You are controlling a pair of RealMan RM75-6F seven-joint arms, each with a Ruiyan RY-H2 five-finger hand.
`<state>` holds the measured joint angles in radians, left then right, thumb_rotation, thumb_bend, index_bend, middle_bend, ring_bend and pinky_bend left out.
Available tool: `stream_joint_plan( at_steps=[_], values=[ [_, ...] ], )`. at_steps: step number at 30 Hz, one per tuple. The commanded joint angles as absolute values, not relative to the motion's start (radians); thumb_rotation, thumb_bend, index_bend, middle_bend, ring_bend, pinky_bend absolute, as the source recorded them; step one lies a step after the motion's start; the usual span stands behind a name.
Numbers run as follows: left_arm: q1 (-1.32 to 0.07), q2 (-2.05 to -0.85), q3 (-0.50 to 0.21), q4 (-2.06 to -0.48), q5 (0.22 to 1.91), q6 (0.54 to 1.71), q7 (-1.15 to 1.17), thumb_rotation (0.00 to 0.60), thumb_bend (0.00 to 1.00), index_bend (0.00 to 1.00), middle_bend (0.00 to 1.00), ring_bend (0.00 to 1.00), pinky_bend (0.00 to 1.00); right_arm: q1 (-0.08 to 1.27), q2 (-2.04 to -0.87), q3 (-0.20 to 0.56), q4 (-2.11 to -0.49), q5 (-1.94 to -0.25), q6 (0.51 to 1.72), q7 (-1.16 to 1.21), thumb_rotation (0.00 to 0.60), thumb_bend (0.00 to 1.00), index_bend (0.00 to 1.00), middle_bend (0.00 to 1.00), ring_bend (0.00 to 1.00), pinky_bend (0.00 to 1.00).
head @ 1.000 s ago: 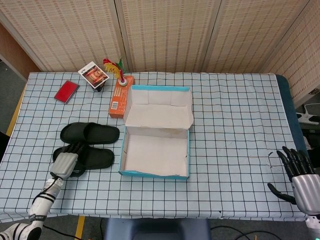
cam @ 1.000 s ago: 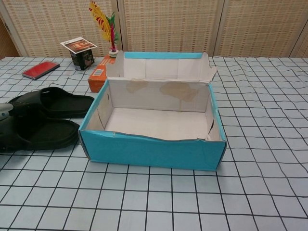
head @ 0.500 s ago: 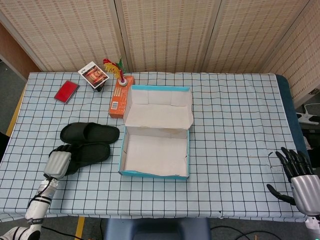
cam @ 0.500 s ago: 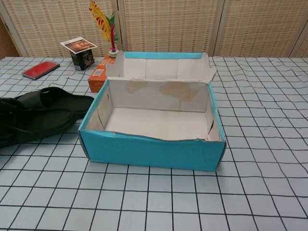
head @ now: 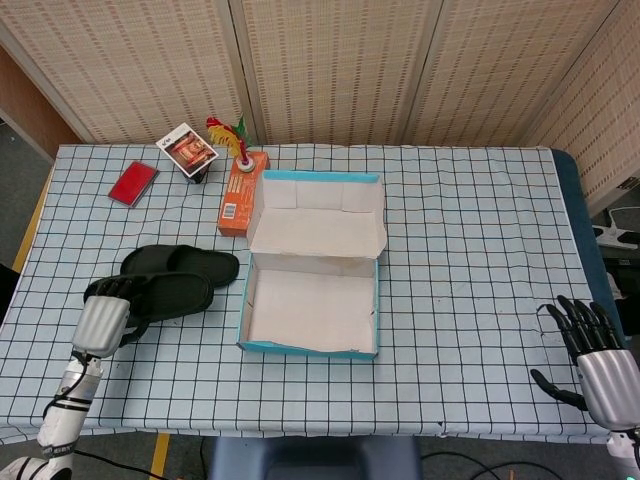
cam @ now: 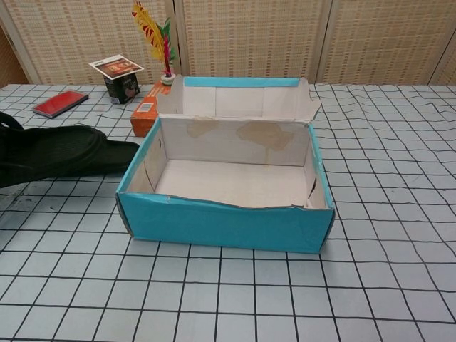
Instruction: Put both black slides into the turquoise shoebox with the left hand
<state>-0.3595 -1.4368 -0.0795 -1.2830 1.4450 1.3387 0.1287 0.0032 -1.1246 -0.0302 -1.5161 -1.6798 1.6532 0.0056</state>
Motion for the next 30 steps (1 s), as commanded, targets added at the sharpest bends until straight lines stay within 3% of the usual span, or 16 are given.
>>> stream_joint_plan(
  at_steps=[1, 8, 15, 22, 30],
  values=[
    [-0.358, -1.395, -0.092, -1.348, 1.469, 1.371, 0.161, 0.6, 0.8, 0.8, 0.81, 0.67, 0.74, 0.004, -1.127, -0.031, -1.516, -1.683, 1.647, 0.001, 0.478, 0.16, 0.0, 0.0, 0.0, 0.0],
    [-0.4, -1.292, -0.122, -1.587, 1.522, 1.371, 0.269, 0.6, 0.8, 0.8, 0.81, 0.67, 0.74, 0.006, -1.129, -0.034, -1.518, -1.695, 1.639, 0.0, 0.478, 0.16, 0.0, 0.0, 0.0, 0.0],
    [-0.513, -1.286, -0.173, -1.797, 1.54, 1.26, 0.46, 0.6, 0.8, 0.8, 0.81, 0.67, 0.74, 0.003, -1.123, -0.036, -1.52, -1.707, 1.644, 0.014, 0.477, 0.16, 0.0, 0.0, 0.0, 0.0],
    [-0.653, -1.383, -0.244, -1.847, 1.447, 1.118, 0.631, 0.6, 0.8, 0.8, 0.81, 0.67, 0.74, 0.0, -1.114, -0.031, -1.518, -1.705, 1.65, 0.036, 0.477, 0.16, 0.0, 0.0, 0.0, 0.0],
    [-0.759, -1.509, -0.266, -1.794, 1.31, 1.028, 0.723, 0.6, 0.8, 0.8, 0.81, 0.67, 0.74, 0.004, -1.11, -0.029, -1.513, -1.698, 1.635, 0.056, 0.477, 0.16, 0.0, 0.0, 0.0, 0.0]
  ],
)
